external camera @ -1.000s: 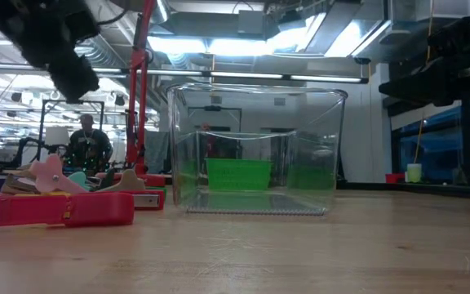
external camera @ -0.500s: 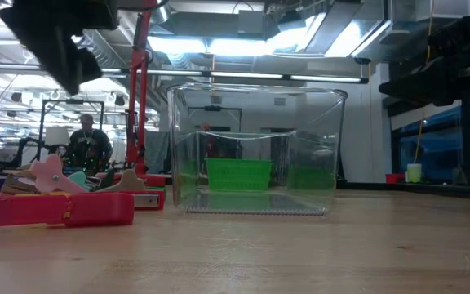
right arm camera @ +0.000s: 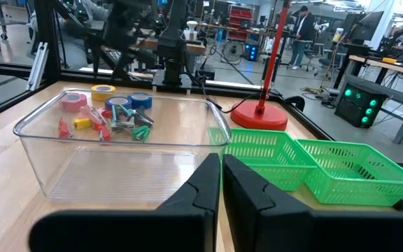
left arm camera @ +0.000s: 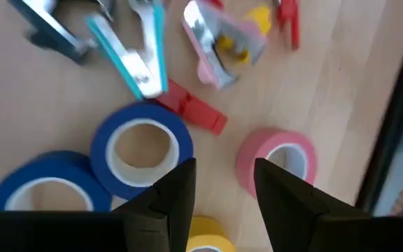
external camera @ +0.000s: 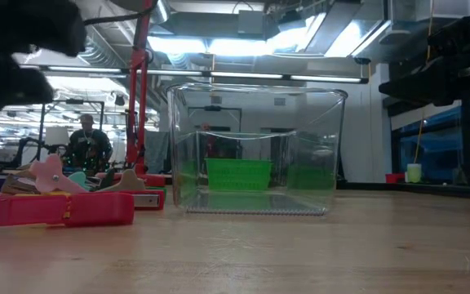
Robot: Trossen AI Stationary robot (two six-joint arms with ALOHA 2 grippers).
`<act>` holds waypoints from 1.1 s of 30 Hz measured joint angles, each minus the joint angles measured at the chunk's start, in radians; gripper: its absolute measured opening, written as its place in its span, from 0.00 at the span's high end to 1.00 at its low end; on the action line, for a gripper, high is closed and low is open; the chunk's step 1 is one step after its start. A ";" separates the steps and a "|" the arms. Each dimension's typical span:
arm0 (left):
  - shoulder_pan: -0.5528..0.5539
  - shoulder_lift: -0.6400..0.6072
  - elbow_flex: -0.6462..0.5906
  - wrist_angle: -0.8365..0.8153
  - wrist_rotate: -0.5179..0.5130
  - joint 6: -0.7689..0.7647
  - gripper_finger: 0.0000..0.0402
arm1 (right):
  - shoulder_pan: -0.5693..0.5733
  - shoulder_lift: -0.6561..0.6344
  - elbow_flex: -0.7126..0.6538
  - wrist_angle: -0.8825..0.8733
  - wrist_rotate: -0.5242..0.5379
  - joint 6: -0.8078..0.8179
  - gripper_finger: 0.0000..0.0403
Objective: Pick and place Stapler, Stapler remover, tape
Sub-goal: Put the bottom blue tape into the transparent bin
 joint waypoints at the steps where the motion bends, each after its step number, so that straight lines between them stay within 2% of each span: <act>1: -0.012 0.022 0.000 -0.002 0.000 -0.003 0.64 | 0.000 0.000 0.000 0.000 0.000 0.000 0.95; 6: -0.055 0.124 0.000 0.004 -0.004 -0.003 0.64 | 0.000 0.000 0.000 0.000 0.000 0.000 0.95; 9: -0.061 0.158 0.006 0.004 -0.046 -0.039 0.64 | 0.000 0.000 0.000 0.000 0.000 0.000 0.95; 12: -0.057 0.161 0.005 0.013 -0.066 -0.094 0.64 | 0.000 0.000 0.000 0.000 0.000 0.000 0.95; 22: -0.056 0.096 -0.001 0.042 -0.154 -0.097 0.64 | 0.000 0.000 0.000 0.000 0.000 0.000 0.95; 33: -0.049 0.177 -0.001 0.036 -0.187 0.025 0.64 | 0.000 0.000 0.000 0.000 0.000 0.000 0.95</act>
